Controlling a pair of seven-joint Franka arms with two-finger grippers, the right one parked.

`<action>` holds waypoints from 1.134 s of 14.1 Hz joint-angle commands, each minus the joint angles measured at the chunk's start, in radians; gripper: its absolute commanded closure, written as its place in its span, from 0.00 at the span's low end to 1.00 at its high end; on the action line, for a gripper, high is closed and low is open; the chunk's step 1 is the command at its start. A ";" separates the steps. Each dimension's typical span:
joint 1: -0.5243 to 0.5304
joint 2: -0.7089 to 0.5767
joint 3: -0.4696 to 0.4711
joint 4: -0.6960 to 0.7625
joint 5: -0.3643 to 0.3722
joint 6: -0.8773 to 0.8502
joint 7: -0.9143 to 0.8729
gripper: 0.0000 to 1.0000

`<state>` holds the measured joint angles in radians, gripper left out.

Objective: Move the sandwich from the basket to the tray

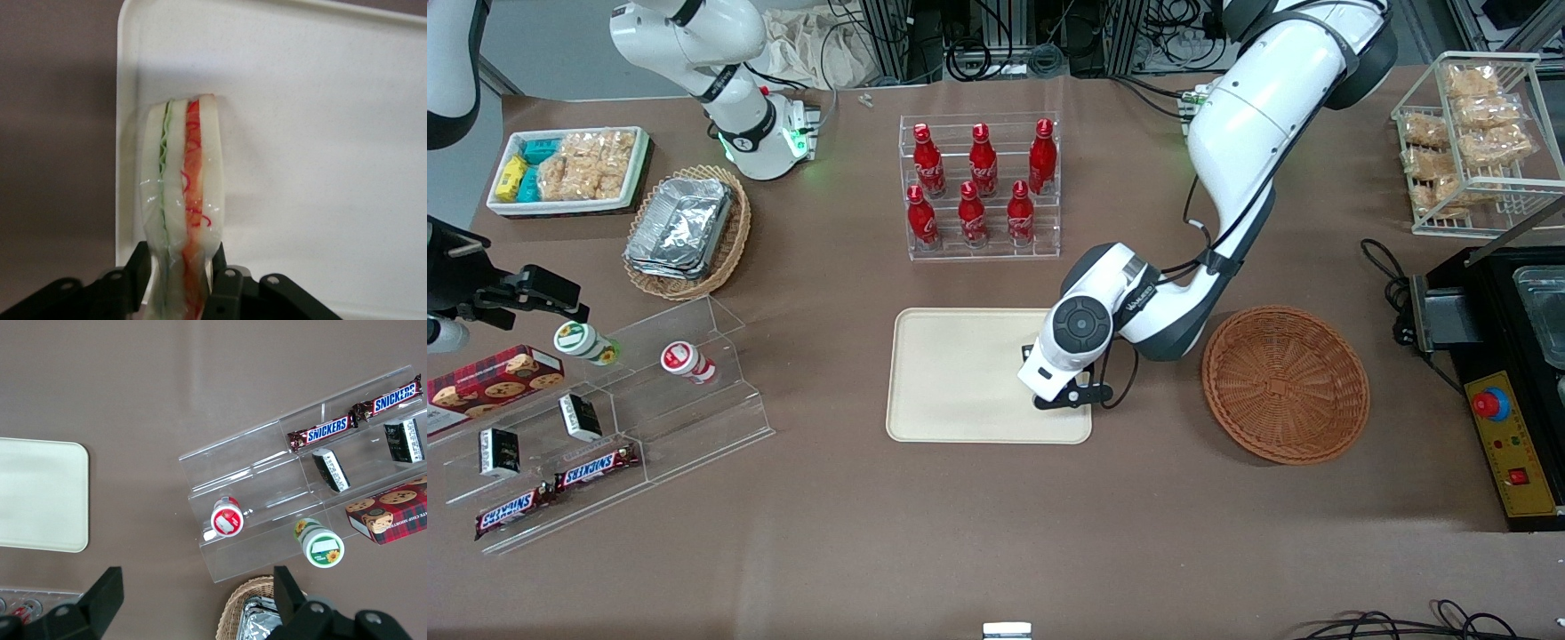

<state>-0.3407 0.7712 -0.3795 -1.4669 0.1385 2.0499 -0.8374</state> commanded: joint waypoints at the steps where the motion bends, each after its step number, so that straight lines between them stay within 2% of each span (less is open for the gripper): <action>1: 0.000 -0.009 0.007 -0.007 0.018 0.004 -0.006 0.40; 4: 0.008 -0.062 0.014 0.022 0.018 -0.101 -0.008 0.35; 5: 0.021 -0.094 0.025 0.030 0.016 -0.143 -0.002 0.31; 7: 0.057 -0.173 0.025 0.030 0.015 -0.229 0.020 0.31; 8: 0.074 -0.226 0.030 0.025 0.003 -0.285 0.046 0.26; 10: 0.088 -0.292 0.053 0.023 -0.003 -0.370 0.092 0.26; 14: 0.065 -0.447 0.192 -0.044 -0.057 -0.398 0.160 0.25; 16: 0.034 -0.576 0.316 -0.166 -0.140 -0.380 0.298 0.25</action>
<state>-0.2712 0.3435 -0.1730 -1.4759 0.0673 1.6478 -0.6444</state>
